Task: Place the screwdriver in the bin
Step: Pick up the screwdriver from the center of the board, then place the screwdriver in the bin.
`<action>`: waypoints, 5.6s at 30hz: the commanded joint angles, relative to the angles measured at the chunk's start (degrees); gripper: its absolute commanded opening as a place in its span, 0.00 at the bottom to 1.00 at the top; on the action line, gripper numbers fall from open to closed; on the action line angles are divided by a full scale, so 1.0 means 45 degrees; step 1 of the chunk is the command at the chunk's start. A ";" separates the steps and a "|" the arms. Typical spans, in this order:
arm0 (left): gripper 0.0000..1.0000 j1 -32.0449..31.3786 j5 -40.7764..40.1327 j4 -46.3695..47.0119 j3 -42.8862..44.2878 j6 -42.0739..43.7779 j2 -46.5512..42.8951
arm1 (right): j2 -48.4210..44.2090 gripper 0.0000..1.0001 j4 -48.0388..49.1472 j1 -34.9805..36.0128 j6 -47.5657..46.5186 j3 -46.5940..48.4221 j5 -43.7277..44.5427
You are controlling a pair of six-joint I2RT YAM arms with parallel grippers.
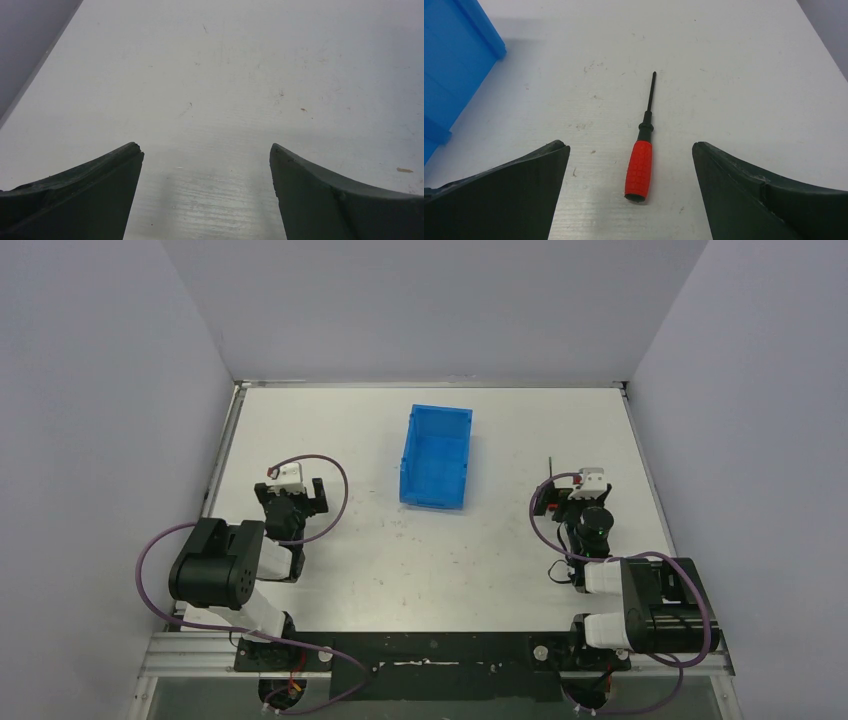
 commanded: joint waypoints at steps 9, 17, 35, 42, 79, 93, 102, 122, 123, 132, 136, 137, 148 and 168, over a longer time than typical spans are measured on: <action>0.97 0.0050 -0.0024 0.0341 0.0233 -0.0146 0.0055 | 0.0052 1.00 0.0607 -0.0031 -0.0114 0.0248 -0.0319; 0.97 0.0050 -0.0024 0.0342 0.0233 -0.0150 0.0071 | 0.0145 1.00 -0.0326 0.0040 -0.0143 0.0725 -0.0284; 0.97 0.0053 -0.0035 0.0347 0.0233 -0.0141 0.0063 | -0.3412 1.00 -0.9096 0.0174 -0.0340 0.5459 -0.0055; 0.97 0.0050 -0.0030 0.0343 0.0228 -0.0142 0.0069 | -0.2977 1.00 -1.2840 0.0168 0.0030 0.9230 -0.0101; 0.97 0.0050 -0.0021 0.0347 0.0223 -0.0139 0.0055 | 0.2044 0.99 -1.9066 0.0088 0.1690 1.4522 0.1200; 0.97 0.0050 -0.0022 0.0358 0.0233 -0.0141 0.0055 | 0.4623 0.84 -1.7251 0.0012 0.2227 1.1861 0.1420; 0.97 0.0060 -0.0033 0.0345 0.0228 -0.0141 0.0052 | 0.5585 0.61 -1.7032 -0.0010 0.2233 1.1656 0.1272; 0.97 0.0050 -0.0036 0.0352 0.0233 -0.0141 0.0061 | 0.3894 0.00 -2.0003 0.0009 0.2059 1.4835 0.1584; 0.97 0.0050 -0.0035 0.0360 0.0233 -0.0141 0.0053 | 0.3835 0.00 -2.0305 0.0016 0.2016 1.5176 0.1585; 0.97 0.0050 -0.0021 0.0348 0.0233 -0.0143 0.0053 | 0.3703 0.00 -2.2839 0.0080 0.1694 1.9267 0.1585; 0.97 0.0051 -0.0025 0.0351 0.0233 -0.0151 0.0066 | 0.3725 0.00 -2.3771 0.0116 0.1534 2.1383 0.1586; 0.97 0.0053 -0.0026 0.0347 0.0233 -0.0142 0.0061 | 0.3726 0.00 -2.3928 0.0152 0.1503 2.1851 0.1571; 0.97 0.0050 -0.0028 0.0355 0.0233 -0.0141 0.0068 | 0.3601 0.00 -2.4713 0.0577 0.1442 2.4542 0.1586; 0.97 0.0050 -0.0026 0.0341 0.0233 -0.0141 0.0057 | 0.4613 0.00 -2.2808 0.5235 0.3395 2.2906 0.2264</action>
